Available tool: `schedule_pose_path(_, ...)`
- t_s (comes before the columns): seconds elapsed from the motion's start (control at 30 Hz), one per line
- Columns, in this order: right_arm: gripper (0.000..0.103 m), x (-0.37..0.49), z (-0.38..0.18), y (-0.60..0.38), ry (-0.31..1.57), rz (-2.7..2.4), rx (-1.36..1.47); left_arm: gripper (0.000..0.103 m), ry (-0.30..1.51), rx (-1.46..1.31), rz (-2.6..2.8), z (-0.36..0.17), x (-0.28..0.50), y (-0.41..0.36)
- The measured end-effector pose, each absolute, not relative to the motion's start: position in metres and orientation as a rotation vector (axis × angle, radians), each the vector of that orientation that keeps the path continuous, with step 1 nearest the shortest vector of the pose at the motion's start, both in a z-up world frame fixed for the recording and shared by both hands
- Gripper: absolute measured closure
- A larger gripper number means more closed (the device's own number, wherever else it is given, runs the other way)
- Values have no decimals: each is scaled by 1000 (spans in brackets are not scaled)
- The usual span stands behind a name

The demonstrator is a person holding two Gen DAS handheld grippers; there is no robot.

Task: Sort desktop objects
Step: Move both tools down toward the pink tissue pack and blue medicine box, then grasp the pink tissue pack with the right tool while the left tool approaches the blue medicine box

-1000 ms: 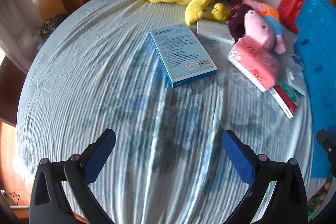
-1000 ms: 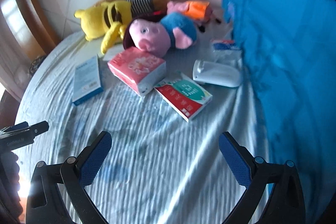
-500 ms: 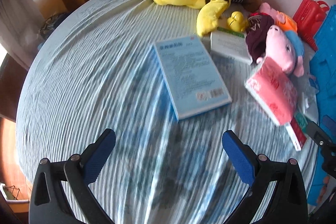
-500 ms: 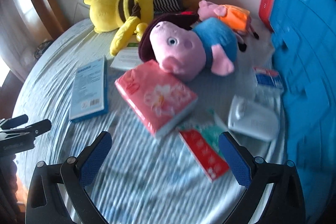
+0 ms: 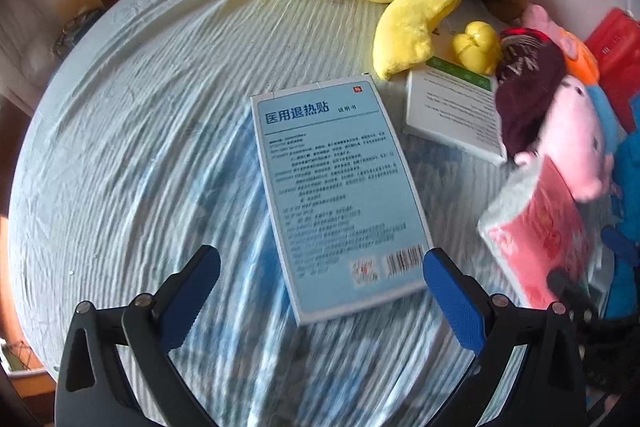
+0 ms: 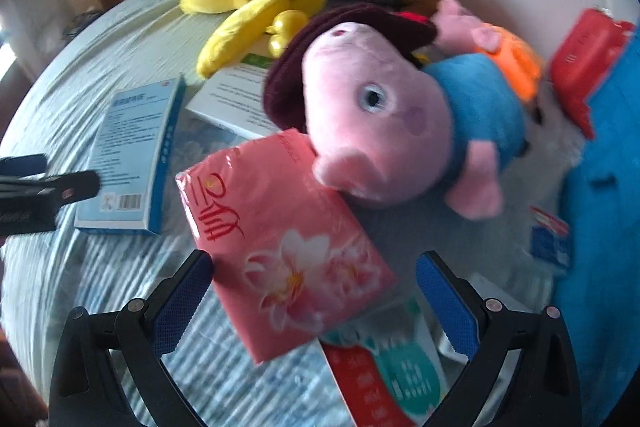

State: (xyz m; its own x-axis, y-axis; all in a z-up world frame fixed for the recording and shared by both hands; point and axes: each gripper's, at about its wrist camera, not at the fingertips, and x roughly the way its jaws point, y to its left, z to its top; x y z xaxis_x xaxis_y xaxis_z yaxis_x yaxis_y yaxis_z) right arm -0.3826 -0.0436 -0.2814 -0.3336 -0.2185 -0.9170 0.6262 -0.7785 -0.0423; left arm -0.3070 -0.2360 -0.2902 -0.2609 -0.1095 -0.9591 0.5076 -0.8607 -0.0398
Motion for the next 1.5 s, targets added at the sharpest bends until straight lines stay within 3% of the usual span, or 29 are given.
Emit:
schedule_pose_path(0.17,0,-396,-286,-57,542,-2040,1356,0,556,1630,-2124,-310,-336,-240)
schedule_pose_path(0.47,0,-396,-293,-64,477,-1982,1399,0,497,1636,-2076,-327,-359,-240)
schedule_pose_path(0.67,0,-392,-313,-72,584,-2015,1458,0,525,1585,-2030,-330,-361,-233)
schedule_pose_path(0.93,1,-392,-320,-64,489,-2029,1496,0,688,1578,-2070,-341,-348,-244)
schedule_pose_path(1.03,8,-391,-316,-58,397,-2026,1497,2,680,1565,-2094,-338,-343,-243)
schedule_pose_path(1.07,8,-390,-314,-57,382,-2025,1499,5,644,1548,-2107,-332,-341,-241)
schedule_pose_path(1.13,8,-385,-310,-56,376,-2022,1495,46,588,1526,-2129,-321,-337,-238)
schedule_pose_path(1.2,8,-381,-304,-54,362,-2028,1482,53,586,1548,-2138,-313,-334,-239)
schedule_pose_path(1.3,8,-375,-295,-49,335,-2037,1475,53,631,1566,-2156,-310,-324,-237)
schedule_pose_path(1.37,8,-367,-290,-43,318,-2040,1472,39,663,1566,-2173,-306,-311,-244)
schedule_pose_path(1.4,8,-363,-288,-39,305,-2044,1473,23,668,1560,-2182,-303,-307,-247)
schedule_pose_path(1.5,8,-366,-285,-29,275,-2073,1479,19,687,1536,-2199,-293,-300,-247)
